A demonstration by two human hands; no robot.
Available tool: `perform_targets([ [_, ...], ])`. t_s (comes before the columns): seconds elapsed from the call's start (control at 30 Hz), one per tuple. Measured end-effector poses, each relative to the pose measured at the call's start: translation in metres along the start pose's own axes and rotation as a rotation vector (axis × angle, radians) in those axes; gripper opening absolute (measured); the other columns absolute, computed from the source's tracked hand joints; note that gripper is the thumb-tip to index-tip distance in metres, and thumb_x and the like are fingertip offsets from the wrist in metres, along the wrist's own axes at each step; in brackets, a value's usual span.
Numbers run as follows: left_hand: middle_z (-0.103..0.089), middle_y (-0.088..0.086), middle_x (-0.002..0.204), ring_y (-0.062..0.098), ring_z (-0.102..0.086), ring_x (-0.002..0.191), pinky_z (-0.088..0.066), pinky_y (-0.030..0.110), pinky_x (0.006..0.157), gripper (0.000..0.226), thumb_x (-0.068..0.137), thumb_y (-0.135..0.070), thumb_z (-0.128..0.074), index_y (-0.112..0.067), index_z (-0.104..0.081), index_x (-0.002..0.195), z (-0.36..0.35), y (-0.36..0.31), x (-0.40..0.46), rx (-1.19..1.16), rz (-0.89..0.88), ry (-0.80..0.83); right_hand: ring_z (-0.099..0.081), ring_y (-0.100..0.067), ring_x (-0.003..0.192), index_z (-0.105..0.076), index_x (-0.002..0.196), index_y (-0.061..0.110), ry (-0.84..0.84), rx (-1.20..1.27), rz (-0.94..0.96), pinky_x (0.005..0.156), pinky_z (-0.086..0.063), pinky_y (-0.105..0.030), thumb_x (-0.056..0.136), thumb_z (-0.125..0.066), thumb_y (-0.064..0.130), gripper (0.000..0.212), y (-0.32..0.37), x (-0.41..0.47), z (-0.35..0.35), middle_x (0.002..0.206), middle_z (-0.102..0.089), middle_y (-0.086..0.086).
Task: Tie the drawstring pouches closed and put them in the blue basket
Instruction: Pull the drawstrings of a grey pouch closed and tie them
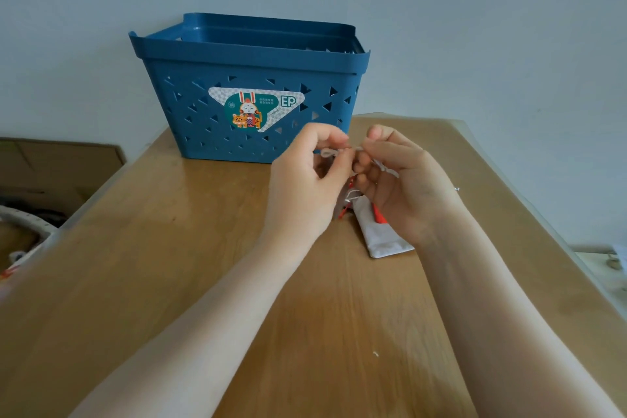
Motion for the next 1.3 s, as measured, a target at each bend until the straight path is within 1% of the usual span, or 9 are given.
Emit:
perform_targets([
  [0.07, -0.063, -0.015, 0.079, 0.001, -0.062, 0.074, -0.044, 0.009, 0.067, 0.012, 0.089, -0.009, -0.061, -0.020, -0.057, 0.089, -0.002, 0.002, 0.000, 0.120, -0.068, 0.018, -0.048, -0.009, 0.055, -0.050, 0.079, 0.016, 0.040, -0.025, -0.001, 0.054, -0.041, -0.018, 0.091, -0.047, 0.001, 0.019, 0.003, -0.001, 0.001, 0.055, -0.049, 0.001],
  [0.23, -0.062, -0.010, 0.067, 0.001, -0.058, 0.058, -0.037, 0.008, 0.055, 0.011, 0.089, -0.009, -0.060, -0.018, -0.059, 0.083, -0.003, 0.012, 0.002, 0.132, -0.044, 0.094, -0.048, -0.008, 0.052, -0.051, 0.086, 0.015, 0.017, -0.098, 0.053, 0.055, -0.044, -0.017, 0.089, -0.047, -0.006, 0.022, 0.010, -0.001, 0.008, 0.054, -0.050, 0.004],
  [0.5, -0.065, -0.003, 0.070, 0.007, -0.061, 0.057, -0.043, 0.012, 0.049, 0.013, 0.090, -0.007, -0.059, -0.019, -0.061, 0.084, 0.010, 0.014, 0.010, 0.184, -0.020, 0.144, -0.048, -0.010, 0.053, -0.046, 0.080, 0.015, 0.037, -0.017, 0.054, 0.056, -0.046, -0.018, 0.089, -0.045, -0.010, 0.026, 0.001, 0.004, 0.006, 0.057, -0.042, 0.002],
  [0.63, -0.064, -0.003, 0.074, 0.011, -0.064, 0.060, -0.048, 0.021, 0.055, 0.018, 0.090, -0.009, -0.059, -0.025, -0.060, 0.082, 0.013, 0.011, 0.011, 0.161, 0.004, 0.179, -0.047, -0.010, 0.055, -0.046, 0.080, 0.015, 0.050, -0.027, 0.058, 0.058, -0.046, -0.018, 0.089, -0.045, -0.010, 0.026, 0.001, 0.004, 0.007, 0.058, -0.041, 0.002],
  [0.8, -0.063, -0.013, 0.070, 0.007, -0.061, 0.064, -0.047, 0.020, 0.063, 0.020, 0.090, -0.012, -0.060, -0.029, -0.061, 0.081, 0.022, -0.016, 0.016, 0.127, -0.066, 0.178, -0.048, -0.008, 0.054, -0.046, 0.082, 0.017, 0.156, -0.110, 0.174, 0.061, -0.042, -0.019, 0.091, -0.046, -0.005, 0.023, 0.024, -0.007, -0.001, 0.052, -0.050, 0.007],
  [1.0, -0.064, -0.012, 0.089, 0.004, -0.061, 0.089, -0.040, 0.008, 0.073, 0.014, 0.093, -0.015, -0.055, -0.028, -0.059, 0.091, 0.021, -0.029, 0.012, 0.054, -0.087, 0.066, -0.051, -0.008, 0.056, -0.054, 0.086, 0.016, 0.104, -0.254, 0.211, 0.060, -0.038, -0.021, 0.091, -0.052, 0.001, 0.015, 0.034, -0.014, -0.002, 0.057, -0.056, 0.004],
  [1.17, -0.061, -0.023, 0.089, -0.013, -0.055, 0.087, -0.041, 0.004, 0.074, 0.018, 0.092, -0.012, -0.058, -0.029, -0.063, 0.089, 0.018, -0.038, 0.011, -0.026, -0.080, -0.094, -0.054, -0.011, 0.071, -0.067, 0.088, 0.015, 0.078, -0.556, 0.193, 0.071, -0.042, -0.031, 0.092, -0.057, 0.022, 0.012, 0.031, -0.011, -0.007, 0.072, -0.062, 0.003],
  [1.23, -0.061, -0.020, 0.093, -0.013, -0.054, 0.090, -0.041, 0.005, 0.076, 0.011, 0.090, -0.015, -0.061, -0.024, -0.064, 0.095, 0.017, -0.040, 0.014, -0.015, -0.078, -0.150, -0.052, -0.010, 0.068, -0.067, 0.079, 0.017, 0.073, -0.590, 0.187, 0.067, -0.041, -0.030, 0.092, -0.058, 0.025, 0.018, 0.030, -0.011, -0.013, 0.069, -0.059, 0.001],
  [1.3, -0.060, -0.010, 0.101, -0.011, -0.056, 0.087, -0.043, 0.005, 0.074, 0.022, 0.088, -0.019, -0.065, -0.022, -0.057, 0.108, 0.017, -0.041, 0.017, -0.007, -0.059, -0.205, -0.048, -0.010, 0.062, -0.064, 0.072, 0.016, 0.022, -0.634, 0.220, 0.062, -0.039, -0.028, 0.090, -0.060, 0.024, 0.020, 0.033, -0.012, -0.016, 0.063, -0.055, 0.002],
])
Point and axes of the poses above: each hand's wrist, its own x-axis towards the middle knuckle, its own z-axis out of the back of the hand, y = z × x, the point moved 4 cm from there along x, towards the middle knuckle
